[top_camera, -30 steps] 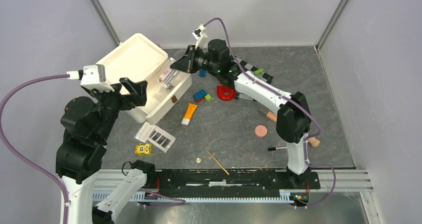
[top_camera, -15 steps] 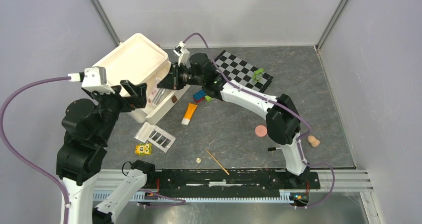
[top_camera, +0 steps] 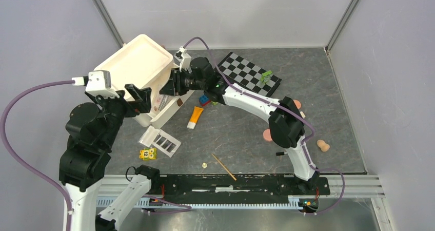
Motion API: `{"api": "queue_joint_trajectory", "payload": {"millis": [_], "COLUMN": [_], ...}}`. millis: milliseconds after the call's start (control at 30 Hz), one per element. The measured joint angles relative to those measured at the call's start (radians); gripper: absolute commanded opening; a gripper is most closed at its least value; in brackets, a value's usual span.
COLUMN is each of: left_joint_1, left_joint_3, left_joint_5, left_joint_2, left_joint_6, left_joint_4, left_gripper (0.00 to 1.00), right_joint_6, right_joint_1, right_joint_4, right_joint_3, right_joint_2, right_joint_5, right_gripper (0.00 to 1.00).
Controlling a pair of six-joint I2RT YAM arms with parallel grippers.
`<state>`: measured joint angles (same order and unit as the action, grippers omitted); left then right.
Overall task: Organize the makeup
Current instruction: Place the makeup tool in the drawer.
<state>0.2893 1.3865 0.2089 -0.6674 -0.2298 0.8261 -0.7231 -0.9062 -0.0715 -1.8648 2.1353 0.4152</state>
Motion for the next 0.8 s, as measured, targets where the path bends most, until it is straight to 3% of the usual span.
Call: {"api": "queue_joint_trajectory", "payload": {"millis": [33,67,100,567,800], "left_joint_1": [0.000,0.000,0.000,0.000,0.000], "left_joint_3": [-0.002,-0.003,-0.005,-0.020,-0.021], "left_joint_5": [0.000,0.000,0.000,0.038,0.063], "left_joint_2": [0.001,0.002,0.003,0.008,-0.029], "left_joint_6": [0.000,0.000,0.000,0.001,-0.018], "left_joint_4": [0.004,0.005,0.005,0.030,0.110], "left_gripper": [1.00,1.00,1.00,1.00,1.00], "right_joint_6": [0.006,0.010,0.015,0.174,0.334], "right_joint_1": [0.000,0.000,0.000,0.016,0.058], "right_joint_4": [0.002,0.003,0.002,0.098,0.219], "right_joint_3": [-0.003,-0.006,-0.011,-0.078,-0.022], "right_joint_2": [0.000,0.000,0.000,-0.010,-0.150], "right_joint_5": [-0.002,-0.006,-0.007,-0.125,-0.303], "right_gripper": [0.56,0.93,0.98,0.98,0.98]}}
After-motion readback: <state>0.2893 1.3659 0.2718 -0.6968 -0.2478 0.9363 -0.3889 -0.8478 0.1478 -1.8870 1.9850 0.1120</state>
